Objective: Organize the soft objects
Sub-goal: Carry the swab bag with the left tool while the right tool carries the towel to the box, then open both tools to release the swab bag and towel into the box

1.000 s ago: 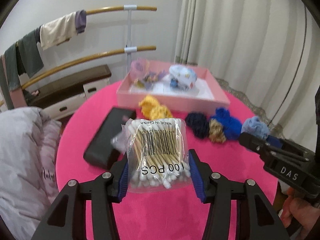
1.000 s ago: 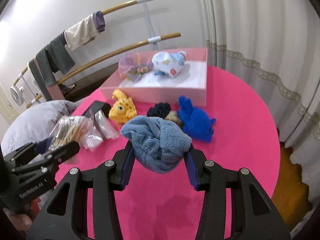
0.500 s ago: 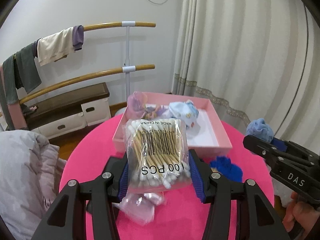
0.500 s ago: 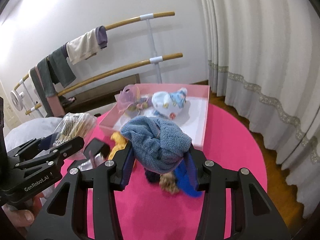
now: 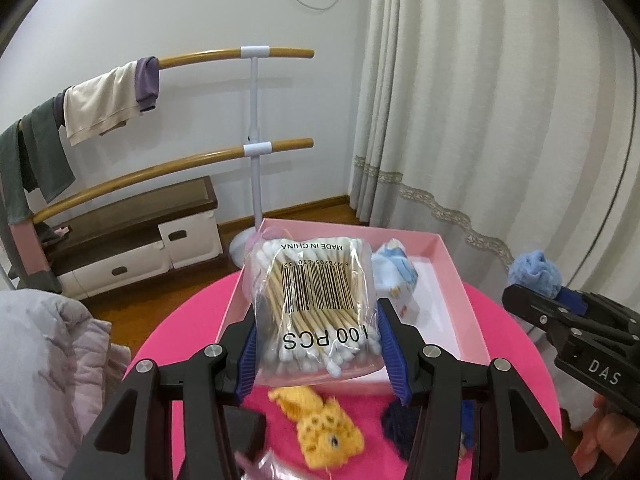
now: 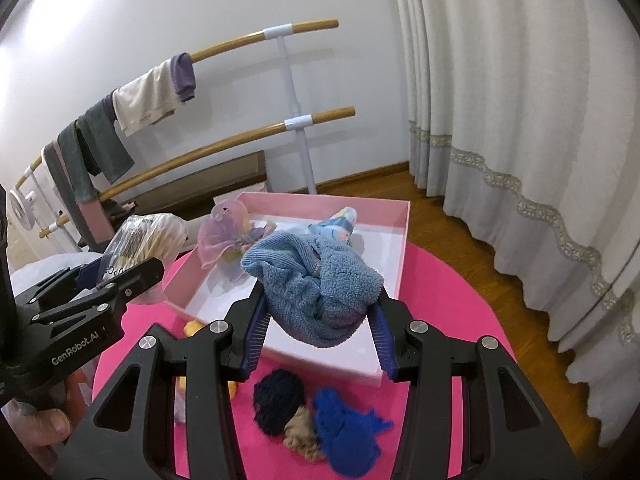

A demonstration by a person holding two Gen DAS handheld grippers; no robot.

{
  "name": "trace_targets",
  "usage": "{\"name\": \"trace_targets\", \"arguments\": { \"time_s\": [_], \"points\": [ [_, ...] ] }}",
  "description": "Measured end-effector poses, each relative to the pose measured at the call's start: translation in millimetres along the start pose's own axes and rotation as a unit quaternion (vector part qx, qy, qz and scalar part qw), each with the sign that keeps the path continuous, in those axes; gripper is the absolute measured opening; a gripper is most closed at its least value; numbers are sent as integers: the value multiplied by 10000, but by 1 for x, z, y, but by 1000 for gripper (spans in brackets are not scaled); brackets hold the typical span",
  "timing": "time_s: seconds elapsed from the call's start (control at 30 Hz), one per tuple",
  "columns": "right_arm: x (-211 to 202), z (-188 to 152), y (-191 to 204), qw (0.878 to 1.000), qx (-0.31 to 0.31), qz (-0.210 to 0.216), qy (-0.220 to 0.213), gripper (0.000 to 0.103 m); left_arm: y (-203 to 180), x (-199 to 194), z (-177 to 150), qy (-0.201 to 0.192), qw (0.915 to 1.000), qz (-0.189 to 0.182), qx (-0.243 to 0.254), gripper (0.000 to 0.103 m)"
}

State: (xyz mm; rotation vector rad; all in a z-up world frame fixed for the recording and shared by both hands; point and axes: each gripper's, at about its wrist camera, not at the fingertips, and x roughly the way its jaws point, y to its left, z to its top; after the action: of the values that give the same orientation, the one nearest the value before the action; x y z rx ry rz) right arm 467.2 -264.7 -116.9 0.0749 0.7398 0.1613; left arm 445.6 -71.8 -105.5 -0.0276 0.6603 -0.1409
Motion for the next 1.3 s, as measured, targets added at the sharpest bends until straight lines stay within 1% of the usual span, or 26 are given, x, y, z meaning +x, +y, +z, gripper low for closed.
{"name": "trace_targets", "arguments": {
  "time_s": [0.23, 0.43, 0.6, 0.7, 0.83, 0.9, 0.93, 0.97, 1.0, 1.03, 1.07, 1.13, 1.17, 1.23, 1.3],
  "points": [
    [40, 26, -20, 9997, 138, -65, 192, 43, -3, 57, 27, 147, 9999, 24, -43, 49],
    [83, 43, -36, 9984, 250, -155, 489, 43, -6, 122, 52, 418, 9991, 41, -48, 49],
    [119, 48, -46, 9963, 301, -226, 770, 43, -7, 175, 78, 632, 9980, 83, -53, 49],
    [138, 51, -48, 9948, 345, -248, 925, 43, -6, 211, 93, 837, 9964, 71, -98, 50],
    [158, 51, -55, 9925, 433, -329, 1098, 45, -6, 250, 111, 1017, 9948, 41, -5, 53],
    [166, 51, -58, 9908, 529, -352, 1198, 48, -4, 264, 119, 1055, 9944, 94, 13, 54],
    [168, 50, -60, 9902, 590, -345, 1222, 50, -3, 272, 124, 1078, 9941, 124, 8, 59],
    [168, 50, -62, 9898, 636, -336, 1227, 59, -2, 275, 127, 1082, 9940, 139, -13, 69],
    [168, 49, -63, 9895, 687, -330, 1229, 73, -2, 275, 128, 1055, 9943, 167, -29, 75],
    [166, 48, -64, 9897, 729, -308, 1196, 80, -2, 275, 129, 989, 9948, 226, -24, 85],
    [164, 47, -65, 9900, 769, -294, 1142, 91, -2, 272, 132, 890, 9956, 308, 8, 94],
    [158, 46, -69, 9901, 870, -339, 1046, 101, -4, 266, 137, 692, 9969, 367, 72, 103],
    [152, 45, -72, 9900, 965, -352, 965, 103, -5, 262, 138, 628, 9972, 387, 92, 103],
    [141, 44, -75, 9901, 1103, -318, 810, 103, -4, 258, 143, 546, 9976, 414, 117, 103],
    [130, 43, -75, 9907, 1118, -338, 697, 103, -2, 252, 144, 486, 9980, 394, 96, 103]
  ]
}}
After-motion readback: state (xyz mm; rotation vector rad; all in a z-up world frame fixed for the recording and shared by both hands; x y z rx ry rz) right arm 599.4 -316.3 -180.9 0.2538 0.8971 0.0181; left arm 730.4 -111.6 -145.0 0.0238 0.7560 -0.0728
